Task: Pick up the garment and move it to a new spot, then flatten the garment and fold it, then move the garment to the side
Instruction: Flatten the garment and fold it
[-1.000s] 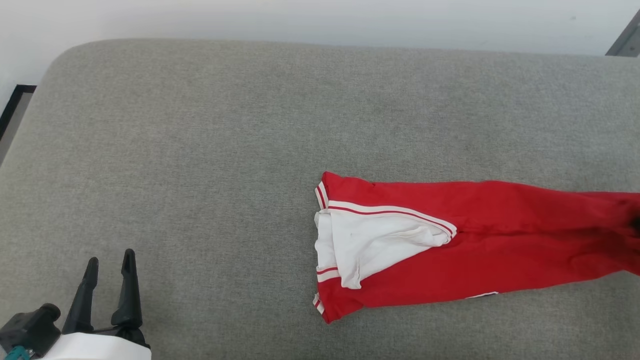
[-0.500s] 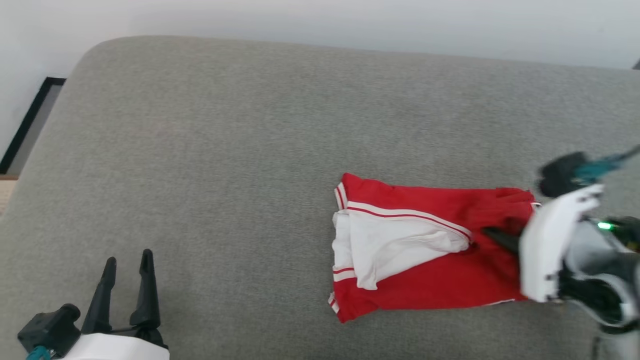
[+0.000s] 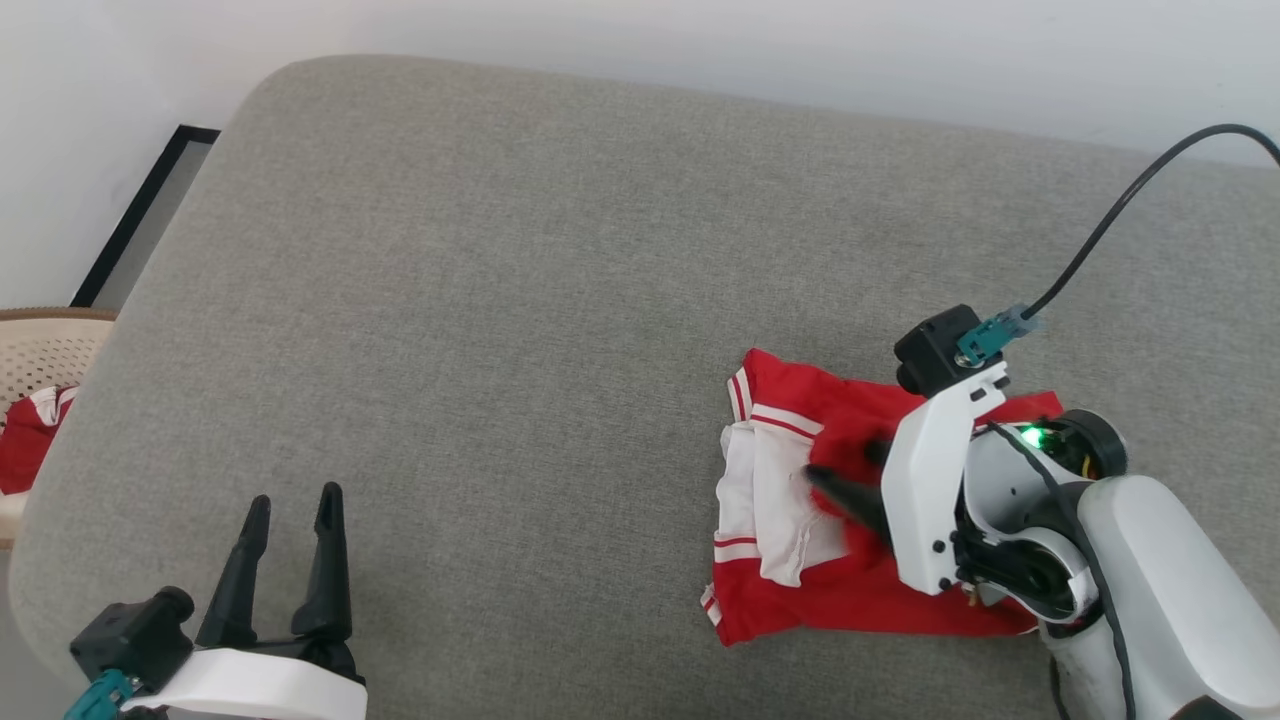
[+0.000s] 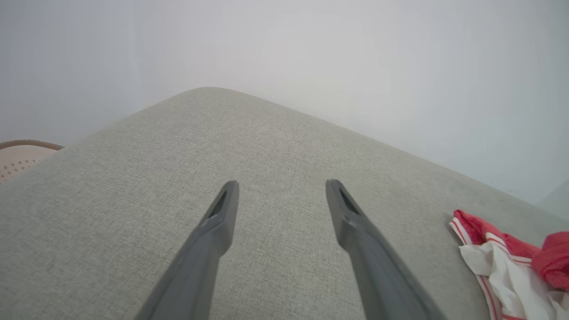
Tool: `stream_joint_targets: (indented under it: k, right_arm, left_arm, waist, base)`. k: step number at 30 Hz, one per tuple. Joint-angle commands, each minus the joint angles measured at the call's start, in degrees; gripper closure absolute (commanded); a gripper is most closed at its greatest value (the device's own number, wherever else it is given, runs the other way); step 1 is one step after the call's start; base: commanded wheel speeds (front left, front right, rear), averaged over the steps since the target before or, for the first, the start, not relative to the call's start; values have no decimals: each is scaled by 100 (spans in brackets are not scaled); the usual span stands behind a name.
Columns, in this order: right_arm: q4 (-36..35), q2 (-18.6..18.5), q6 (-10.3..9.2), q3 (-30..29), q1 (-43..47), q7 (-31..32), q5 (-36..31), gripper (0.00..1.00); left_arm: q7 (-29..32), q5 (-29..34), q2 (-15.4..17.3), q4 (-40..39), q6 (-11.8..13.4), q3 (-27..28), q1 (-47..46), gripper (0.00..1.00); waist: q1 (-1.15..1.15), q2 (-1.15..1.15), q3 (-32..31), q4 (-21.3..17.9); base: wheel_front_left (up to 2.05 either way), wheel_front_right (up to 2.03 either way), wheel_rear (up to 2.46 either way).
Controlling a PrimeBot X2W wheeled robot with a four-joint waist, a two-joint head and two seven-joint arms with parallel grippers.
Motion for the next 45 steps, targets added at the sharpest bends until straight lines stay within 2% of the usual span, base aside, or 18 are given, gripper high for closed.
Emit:
stream_joint_targets:
  k: [1, 8, 17, 18, 25, 36, 45]
  right_arm:
    - [21, 36, 0, 21, -59, -42, 109, 0]
    - [-377, 32, 0, -132, -93, -142, 487, 0]
    - [-938, -201, 0, -951, 241, -785, 368, 0]
    - [-1003, -245, 0, -1132, 356, -1073, 335, 0]
    - [-1035, -327, 0, -1396, 810, -2579, 142, 0]
    - [-249, -323, 0, -1542, 1602, -4886, -467, 0]
    - [511, -226, 0, -1486, 2000, -5900, -724, 0]
  left_arm:
    - [-29, -92, 3, -31, -12, -9, -48, 0]
    - [-29, -190, 43, -133, -12, 145, 75, 0]
    - [-29, -263, 193, -429, -13, 356, 212, 0]
    - [-29, -214, 195, -471, -13, 429, 227, 0]
    - [-28, 26, 138, -568, -13, 668, 349, 0]
    - [-28, 446, 149, -758, -13, 758, 741, 0]
    - [-29, 669, 154, -862, -13, 801, 1073, 0]
  waist:
    - [0, 0, -20, -22]
    - [0, 0, -82, -247]
    - [0, 0, -183, -689]
    - [0, 0, -208, -783]
    - [0, 0, -360, -1103]
    - [0, 0, -774, -1424]
    - [0, 0, -1047, -1554]
  base:
    - [0, 0, 0]
    - [0, 0, 0]
    - [0, 0, 0]
    - [0, 0, 0]
    - [0, 0, 0]
    - [0, 0, 0]
    - [0, 0, 0]
